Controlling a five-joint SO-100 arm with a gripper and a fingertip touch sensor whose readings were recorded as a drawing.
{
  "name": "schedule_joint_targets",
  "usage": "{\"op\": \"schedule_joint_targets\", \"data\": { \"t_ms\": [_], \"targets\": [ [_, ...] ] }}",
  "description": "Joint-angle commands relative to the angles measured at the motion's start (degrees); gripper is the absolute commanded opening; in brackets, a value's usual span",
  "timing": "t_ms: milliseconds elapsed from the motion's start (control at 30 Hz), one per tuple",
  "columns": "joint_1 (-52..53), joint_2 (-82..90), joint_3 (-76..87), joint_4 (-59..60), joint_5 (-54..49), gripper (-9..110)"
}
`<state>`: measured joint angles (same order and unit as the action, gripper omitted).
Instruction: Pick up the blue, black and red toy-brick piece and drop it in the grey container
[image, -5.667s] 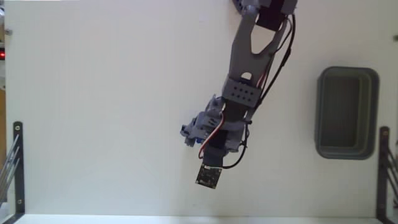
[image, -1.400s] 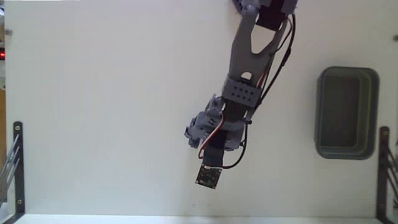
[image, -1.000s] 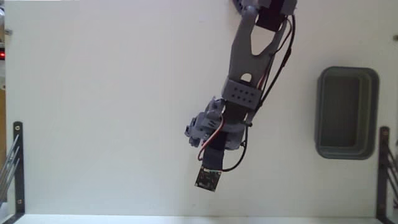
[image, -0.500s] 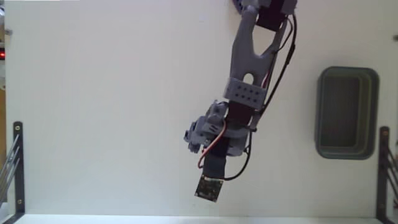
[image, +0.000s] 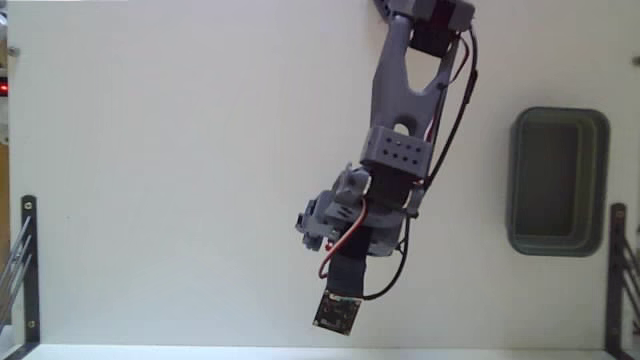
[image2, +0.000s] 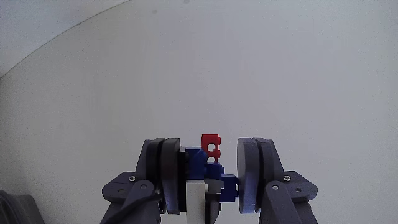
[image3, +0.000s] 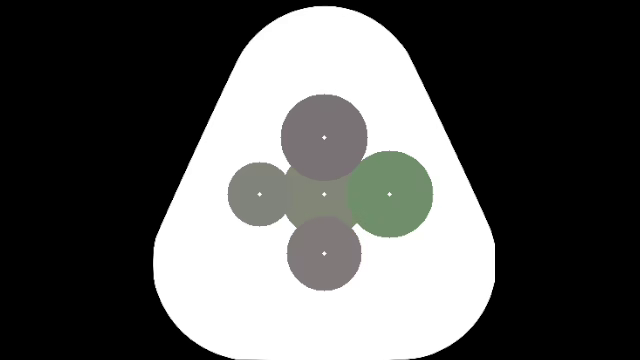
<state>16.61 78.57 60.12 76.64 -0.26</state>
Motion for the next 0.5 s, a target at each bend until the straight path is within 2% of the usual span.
{"op": "schedule_joint_targets", "data": {
  "t_ms": [0, 267, 467],
  "targets": [
    [1.2, 1.5, -4.5, 2.2, 0.3, 45],
    [1.2, -2.6, -16.9, 10.6, 0.3, 45],
    [1.2, -3.8, -20.3, 12.7, 0.3, 45]
  ]
}}
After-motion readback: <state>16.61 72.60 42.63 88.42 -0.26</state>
